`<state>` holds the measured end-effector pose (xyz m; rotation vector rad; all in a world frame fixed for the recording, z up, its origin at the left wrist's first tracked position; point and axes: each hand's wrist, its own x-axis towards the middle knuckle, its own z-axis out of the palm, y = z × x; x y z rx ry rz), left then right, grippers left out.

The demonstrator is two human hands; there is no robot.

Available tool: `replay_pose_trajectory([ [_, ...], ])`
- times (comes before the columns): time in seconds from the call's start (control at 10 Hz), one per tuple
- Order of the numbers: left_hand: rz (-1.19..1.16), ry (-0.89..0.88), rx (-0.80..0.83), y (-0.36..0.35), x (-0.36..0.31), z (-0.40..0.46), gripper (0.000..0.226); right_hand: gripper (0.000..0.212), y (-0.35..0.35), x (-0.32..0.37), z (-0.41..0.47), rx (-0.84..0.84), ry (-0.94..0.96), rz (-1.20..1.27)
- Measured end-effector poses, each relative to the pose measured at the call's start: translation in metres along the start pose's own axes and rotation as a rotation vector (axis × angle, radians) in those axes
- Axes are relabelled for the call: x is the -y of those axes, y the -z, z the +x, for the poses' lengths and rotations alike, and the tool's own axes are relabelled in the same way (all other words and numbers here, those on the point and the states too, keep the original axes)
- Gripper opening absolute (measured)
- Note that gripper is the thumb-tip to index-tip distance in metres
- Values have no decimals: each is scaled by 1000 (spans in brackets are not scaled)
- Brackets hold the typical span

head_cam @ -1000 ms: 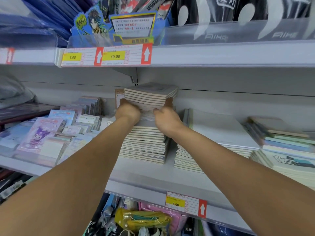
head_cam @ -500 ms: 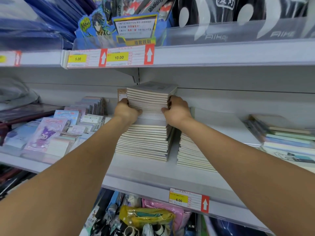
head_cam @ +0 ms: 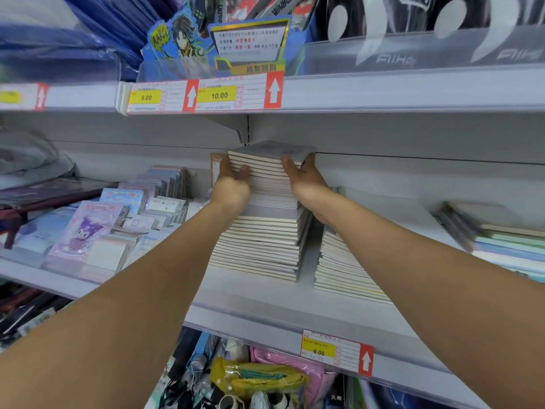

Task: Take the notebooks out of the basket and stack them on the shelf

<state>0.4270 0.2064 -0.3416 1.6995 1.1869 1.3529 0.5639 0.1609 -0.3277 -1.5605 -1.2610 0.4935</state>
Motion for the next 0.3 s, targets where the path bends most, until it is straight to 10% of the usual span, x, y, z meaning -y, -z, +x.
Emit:
replay_pose_trajectory([
  [0.3,-57,50,195,32,-14,-35,75,89,21,7,-34,23,86,-32],
])
